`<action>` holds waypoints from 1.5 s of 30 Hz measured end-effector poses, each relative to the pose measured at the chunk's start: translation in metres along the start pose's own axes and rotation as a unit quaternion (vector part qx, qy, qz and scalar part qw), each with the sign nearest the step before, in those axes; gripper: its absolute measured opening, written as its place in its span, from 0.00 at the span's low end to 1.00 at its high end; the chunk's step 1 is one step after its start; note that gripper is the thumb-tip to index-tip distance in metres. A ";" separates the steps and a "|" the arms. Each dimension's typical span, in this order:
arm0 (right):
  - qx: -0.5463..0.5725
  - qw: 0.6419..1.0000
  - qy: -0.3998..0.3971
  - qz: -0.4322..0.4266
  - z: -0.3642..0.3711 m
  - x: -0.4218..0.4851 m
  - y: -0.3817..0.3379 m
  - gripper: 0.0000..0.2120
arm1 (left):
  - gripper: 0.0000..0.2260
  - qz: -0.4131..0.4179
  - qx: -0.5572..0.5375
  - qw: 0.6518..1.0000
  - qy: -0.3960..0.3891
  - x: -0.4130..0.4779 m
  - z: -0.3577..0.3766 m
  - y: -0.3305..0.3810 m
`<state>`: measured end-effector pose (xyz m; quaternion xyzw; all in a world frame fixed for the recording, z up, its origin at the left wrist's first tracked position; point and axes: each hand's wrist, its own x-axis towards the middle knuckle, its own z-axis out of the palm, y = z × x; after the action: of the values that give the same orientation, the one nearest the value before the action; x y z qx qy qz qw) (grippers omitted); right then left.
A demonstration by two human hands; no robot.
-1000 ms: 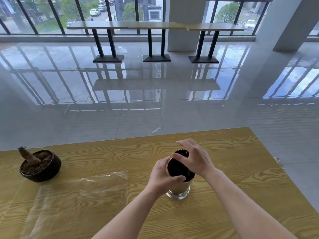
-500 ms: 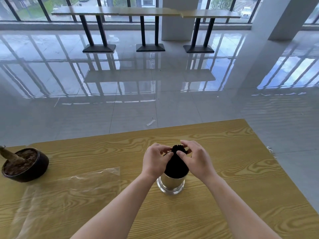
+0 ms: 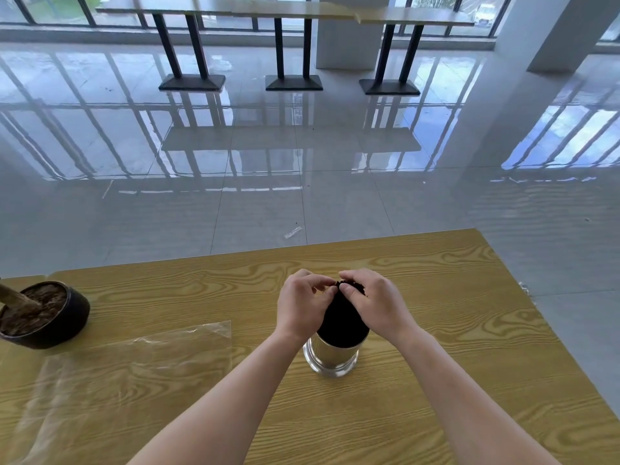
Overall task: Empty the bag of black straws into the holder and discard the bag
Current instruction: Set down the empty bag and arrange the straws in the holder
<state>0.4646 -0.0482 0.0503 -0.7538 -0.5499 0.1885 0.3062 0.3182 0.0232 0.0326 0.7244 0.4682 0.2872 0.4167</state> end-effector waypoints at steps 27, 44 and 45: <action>-0.001 1.000 0.015 -0.005 -0.001 0.010 -0.014 0.04 | 0.04 -0.032 -0.070 0.997 0.004 -0.001 -0.006 -0.002; -0.063 0.997 0.003 -0.053 0.004 0.012 -0.013 0.04 | 0.03 -0.027 -0.047 0.999 -0.002 -0.004 -0.006 -0.005; -0.058 0.997 -0.002 -0.054 0.003 0.013 -0.013 0.03 | 0.03 -0.030 -0.049 0.998 -0.003 -0.004 -0.007 -0.005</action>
<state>0.4579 -0.0330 0.0575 -0.7392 -0.6001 0.1411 0.2710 0.3092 0.0225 0.0318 0.6893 0.4740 0.2954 0.4614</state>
